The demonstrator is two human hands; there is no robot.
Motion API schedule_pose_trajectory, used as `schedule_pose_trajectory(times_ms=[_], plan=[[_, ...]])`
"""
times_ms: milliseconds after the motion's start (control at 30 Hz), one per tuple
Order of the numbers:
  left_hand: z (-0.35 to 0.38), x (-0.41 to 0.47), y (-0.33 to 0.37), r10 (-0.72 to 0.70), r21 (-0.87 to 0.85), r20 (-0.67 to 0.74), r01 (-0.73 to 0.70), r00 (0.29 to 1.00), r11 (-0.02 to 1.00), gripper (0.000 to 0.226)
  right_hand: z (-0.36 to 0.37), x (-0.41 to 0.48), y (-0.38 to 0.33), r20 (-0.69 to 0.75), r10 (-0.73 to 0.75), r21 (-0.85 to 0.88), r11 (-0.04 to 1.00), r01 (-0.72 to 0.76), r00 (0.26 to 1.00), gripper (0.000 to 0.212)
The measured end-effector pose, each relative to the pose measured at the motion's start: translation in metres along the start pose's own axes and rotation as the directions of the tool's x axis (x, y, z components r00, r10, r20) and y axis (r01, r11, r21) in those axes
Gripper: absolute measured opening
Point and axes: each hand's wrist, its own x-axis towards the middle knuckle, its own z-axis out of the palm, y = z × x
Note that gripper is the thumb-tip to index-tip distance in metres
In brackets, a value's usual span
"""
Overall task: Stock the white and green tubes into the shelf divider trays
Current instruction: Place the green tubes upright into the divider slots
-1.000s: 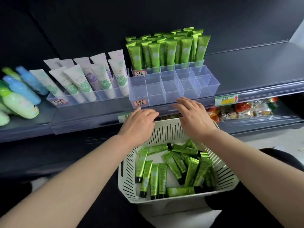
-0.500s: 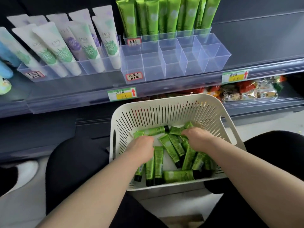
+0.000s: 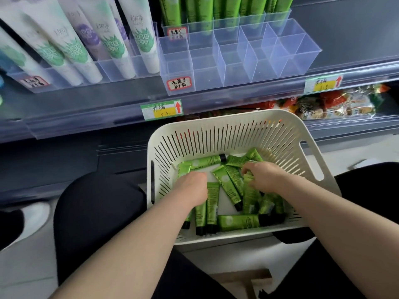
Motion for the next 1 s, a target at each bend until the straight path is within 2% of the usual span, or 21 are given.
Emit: schedule_pose_trajectory(times_ms=[200, 300, 467, 633, 767, 833, 933, 1000], plan=[[-0.002, -0.005, -0.007, -0.052, 0.049, 0.023, 0.05, 0.998, 0.998, 0.022, -0.007, -0.016, -0.012, 0.087, -0.125, -0.01, 0.992, 0.126, 0.988, 0.029], [-0.001, -0.008, -0.009, -0.062, 0.062, 0.018, 0.061, 0.998, 0.996, 0.021, -0.013, -0.026, -0.006, 0.163, -0.143, -0.033, 0.988, 0.151, 0.976, 0.048], [0.001, -0.01, -0.011, -0.066, 0.071, 0.022, 0.064, 0.998, 0.995, 0.028, -0.012, -0.028, -0.005, 0.042, -0.156, -0.024, 0.987, 0.157, 0.987, 0.028], [0.004, -0.009, -0.015, -0.067, 0.054, 0.018, 0.066, 0.998, 0.996, 0.029, -0.008, -0.027, -0.01, -0.161, -0.119, -0.203, 0.975, 0.085, 0.98, 0.04], [0.005, -0.005, -0.015, -0.096, 0.031, 0.064, 0.095, 0.993, 0.995, 0.029, -0.004, -0.024, -0.012, -0.102, -0.018, 0.066, 0.997, 0.025, 0.995, 0.032], [0.005, -0.001, -0.015, -0.098, 0.019, 0.091, 0.097, 0.991, 0.995, 0.029, -0.011, -0.024, -0.014, -0.118, -0.03, 0.092, 0.995, 0.041, 0.993, 0.026], [0.007, 0.005, -0.009, -0.098, -0.017, 0.117, 0.1, 0.988, 0.995, 0.03, -0.028, -0.026, -0.016, -0.249, -0.064, 0.094, 0.991, 0.09, 0.966, 0.021], [0.011, 0.011, 0.001, -0.097, -0.046, 0.158, 0.105, 0.983, 0.993, 0.032, -0.034, -0.025, -0.017, -0.315, -0.097, 0.035, 0.993, 0.113, 0.944, 0.015]])
